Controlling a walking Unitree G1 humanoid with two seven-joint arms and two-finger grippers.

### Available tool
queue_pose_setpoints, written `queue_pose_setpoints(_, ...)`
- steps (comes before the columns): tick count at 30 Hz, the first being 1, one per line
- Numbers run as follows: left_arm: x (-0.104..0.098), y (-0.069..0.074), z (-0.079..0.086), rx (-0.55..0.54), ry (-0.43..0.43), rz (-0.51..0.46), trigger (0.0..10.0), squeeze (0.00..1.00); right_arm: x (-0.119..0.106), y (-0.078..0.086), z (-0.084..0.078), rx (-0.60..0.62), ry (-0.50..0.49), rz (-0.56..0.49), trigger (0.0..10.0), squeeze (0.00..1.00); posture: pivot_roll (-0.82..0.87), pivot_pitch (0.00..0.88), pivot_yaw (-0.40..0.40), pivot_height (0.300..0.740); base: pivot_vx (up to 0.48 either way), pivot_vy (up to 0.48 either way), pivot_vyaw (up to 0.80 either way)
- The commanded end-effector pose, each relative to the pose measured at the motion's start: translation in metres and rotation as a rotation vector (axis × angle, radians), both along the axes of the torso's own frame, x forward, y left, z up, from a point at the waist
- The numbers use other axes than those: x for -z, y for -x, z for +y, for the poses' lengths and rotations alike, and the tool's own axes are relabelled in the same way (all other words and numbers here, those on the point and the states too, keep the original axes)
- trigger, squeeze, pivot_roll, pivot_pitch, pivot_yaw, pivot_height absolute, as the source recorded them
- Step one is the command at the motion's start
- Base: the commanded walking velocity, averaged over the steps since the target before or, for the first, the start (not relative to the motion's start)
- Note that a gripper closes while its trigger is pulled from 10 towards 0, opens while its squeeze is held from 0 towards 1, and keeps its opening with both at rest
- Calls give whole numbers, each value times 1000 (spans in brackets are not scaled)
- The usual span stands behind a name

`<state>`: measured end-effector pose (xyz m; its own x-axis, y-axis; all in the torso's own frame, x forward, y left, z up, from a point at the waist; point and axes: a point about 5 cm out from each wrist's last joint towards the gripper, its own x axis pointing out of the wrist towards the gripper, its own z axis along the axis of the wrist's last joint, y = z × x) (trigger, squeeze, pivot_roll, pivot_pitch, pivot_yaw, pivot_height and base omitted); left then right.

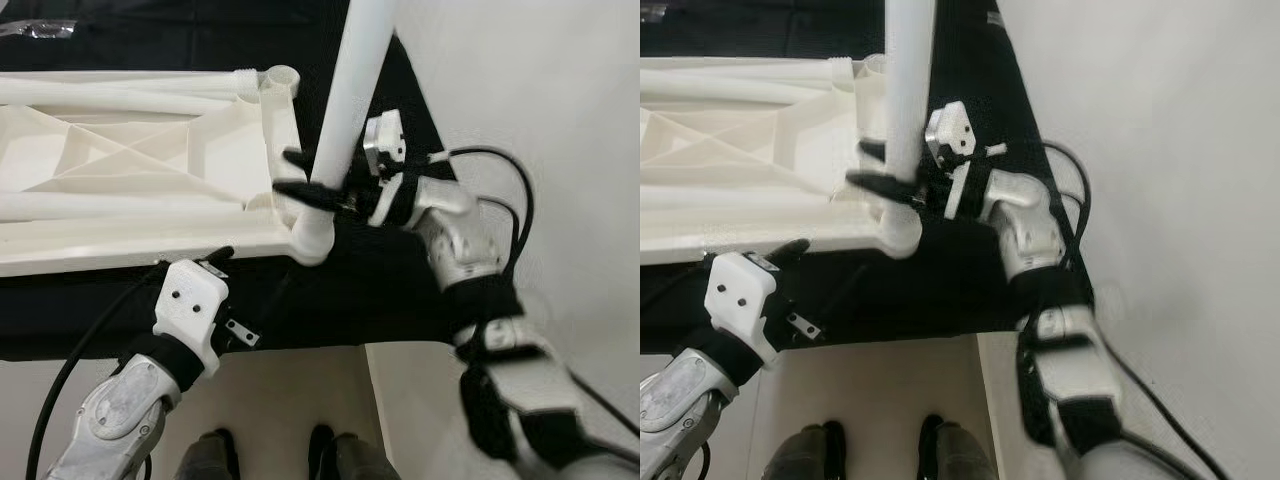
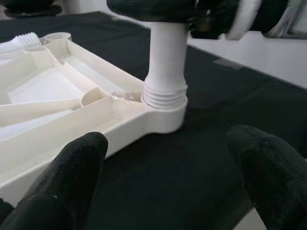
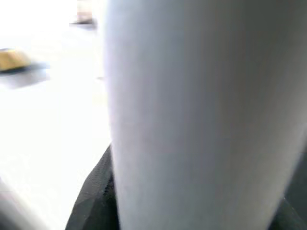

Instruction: Building children table

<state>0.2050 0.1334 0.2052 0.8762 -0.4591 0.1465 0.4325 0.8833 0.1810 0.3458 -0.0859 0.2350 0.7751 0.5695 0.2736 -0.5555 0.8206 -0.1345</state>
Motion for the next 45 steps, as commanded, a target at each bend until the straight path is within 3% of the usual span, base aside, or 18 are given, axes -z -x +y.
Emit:
queue_pose_setpoints(1,1,3,1,3,-3,15,10000,0,39,1,-20,184,86,149,0,0,129,291,-104,740,0,0,0)
queue_pose_setpoints(2,1,2,1,5,2,14,10000,0,45,12,-9,139,113,157,0,0,115,282,-101,740,0,0,0)
queue_pose_setpoints(5,-1,0,-3,22,8,10,10000,0,45,14,5,65,126,157,0,0,114,277,-115,740,0,0,0)
queue_pose_setpoints(10,-1,-1,-5,28,10,8,10000,0,43,9,8,57,133,153,0,0,113,275,-120,740,0,0,0)
queue_pose_setpoints(11,-1,0,-4,24,9,7,10000,0,41,7,9,51,143,148,5333,0,115,276,-121,740,0,0,0)
queue_pose_setpoints(12,-1,-1,-3,19,8,6,10000,0,38,7,12,26,141,144,10000,855,114,277,-117,740,0,0,0)
queue_pose_setpoints(13,-1,-1,-3,19,8,6,10000,0,38,7,12,26,141,144,10000,855,114,277,-117,740,0,0,0)
queue_pose_setpoints(14,-2,-1,-3,18,8,5,10000,0,33,6,18,-61,144,126,10000,1000,115,278,-116,740,0,0,0)
queue_pose_setpoints(15,-2,-1,-4,20,9,4,10000,0,24,5,25,-191,150,73,10000,1000,115,278,-109,740,0,0,0)
queue_pose_setpoints(18,-3,-1,-4,22,10,3,10000,0,17,8,29,-257,157,37,10000,1000,115,278,-109,740,0,0,0)
queue_pose_setpoints(19,-2,-1,-6,29,12,8,10000,0,4,8,26,-428,190,-7,10000,110,127,280,-107,740,0,0,0)
queue_pose_setpoints(20,-2,-1,-6,29,12,8,10000,0,4,8,26,-428,190,-7,10000,110,127,280,-107,740,0,0,0)
queue_pose_setpoints(21,-1,-1,-7,32,13,11,10000,0,-2,6,22,-503,230,-22,10000,0,127,280,-107,740,0,0,0)
queue_pose_setpoints(26,-1,0,-7,33,9,14,10000,0,-20,-7,12,-728,312,2,10000,0,150,281,-118,740,0,0,0)
queue_pose_setpoints(34,-2,2,-6,26,2,12,10000,0,-34,-17,10,-823,340,28,10000,0,171,284,-124,740,0,0,0)
queue_pose_setpoints(35,-2,2,-6,25,0,12,10000,0,-37,-19,11,-837,344,28,0,0,172,285,-124,740,0,0,0)
queue_pose_setpoints(43,-3,2,-6,24,-5,10,10000,0,-35,-23,8,-897,390,53,0,0,170,288,-130,740,0,0,0)
queue_pose_setpoints(45,-4,2,-6,25,-8,8,10000,0,-26,-27,2,-798,373,62,0,0,144,288,-140,740,0,0,0)
